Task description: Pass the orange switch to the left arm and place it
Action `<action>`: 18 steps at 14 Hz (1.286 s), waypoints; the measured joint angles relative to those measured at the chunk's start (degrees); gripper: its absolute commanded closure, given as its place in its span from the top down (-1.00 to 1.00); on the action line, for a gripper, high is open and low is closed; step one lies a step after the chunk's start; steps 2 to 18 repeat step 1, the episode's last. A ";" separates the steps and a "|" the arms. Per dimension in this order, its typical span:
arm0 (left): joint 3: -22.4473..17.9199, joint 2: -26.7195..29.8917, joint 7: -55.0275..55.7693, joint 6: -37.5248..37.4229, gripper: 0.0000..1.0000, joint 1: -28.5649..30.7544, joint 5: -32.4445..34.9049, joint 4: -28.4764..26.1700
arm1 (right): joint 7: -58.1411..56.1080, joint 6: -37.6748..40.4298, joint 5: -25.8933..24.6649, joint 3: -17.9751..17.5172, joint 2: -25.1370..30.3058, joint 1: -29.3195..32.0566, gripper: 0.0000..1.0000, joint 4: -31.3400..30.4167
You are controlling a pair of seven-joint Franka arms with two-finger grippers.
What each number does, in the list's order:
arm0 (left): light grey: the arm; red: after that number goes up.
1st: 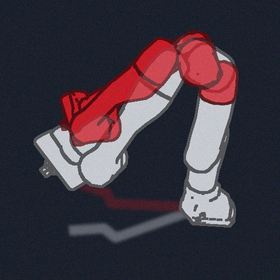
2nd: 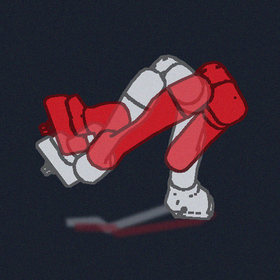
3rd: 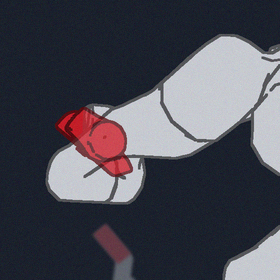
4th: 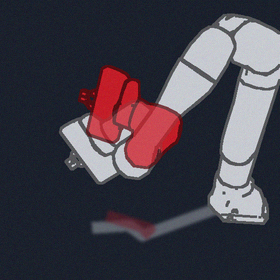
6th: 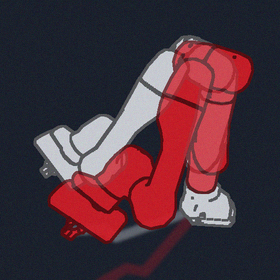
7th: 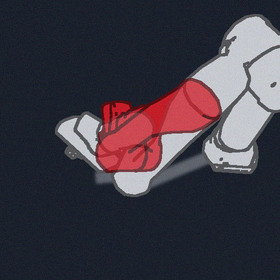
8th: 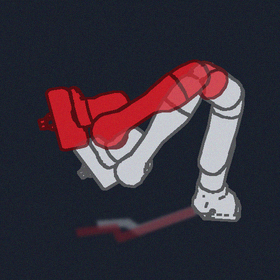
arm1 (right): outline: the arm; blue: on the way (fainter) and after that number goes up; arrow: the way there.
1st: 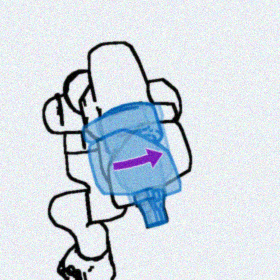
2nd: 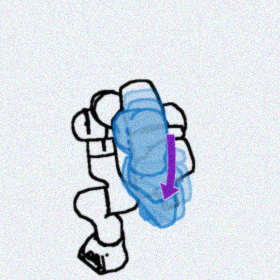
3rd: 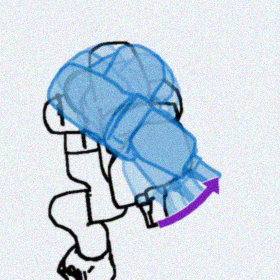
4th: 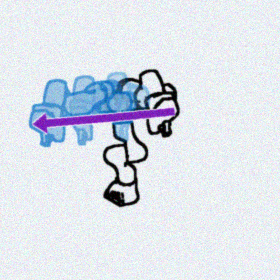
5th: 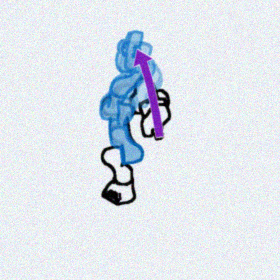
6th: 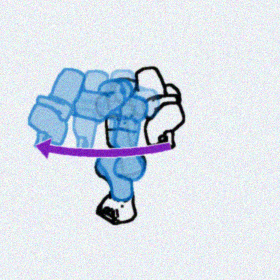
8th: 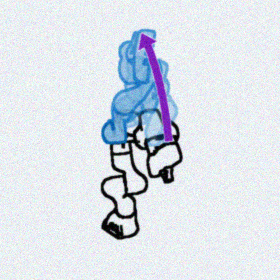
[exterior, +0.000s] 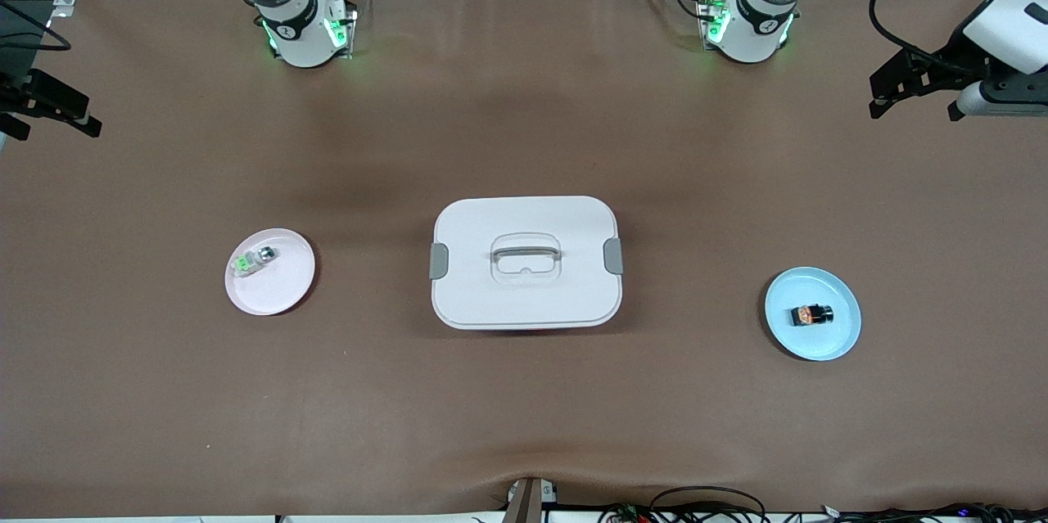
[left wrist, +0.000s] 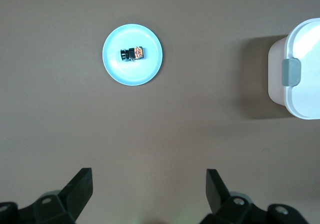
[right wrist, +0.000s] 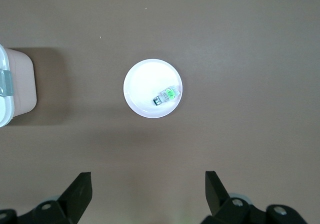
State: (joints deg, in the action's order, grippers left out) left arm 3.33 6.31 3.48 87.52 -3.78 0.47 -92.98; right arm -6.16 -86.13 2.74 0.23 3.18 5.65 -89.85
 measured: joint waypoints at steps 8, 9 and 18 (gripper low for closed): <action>0.00 -0.05 0.00 -0.02 1.00 0.00 0.00 0.00 | 0.00 -0.21 -0.16 -0.05 0.00 0.00 1.00 -0.03; 0.00 -0.05 0.00 -0.02 1.00 0.00 0.00 0.00 | 0.00 -0.21 -0.16 -0.05 0.00 0.00 1.00 -0.03; 0.00 -0.05 0.00 -0.02 1.00 0.00 0.00 0.00 | 0.00 -0.21 -0.16 -0.05 0.00 0.00 1.00 -0.03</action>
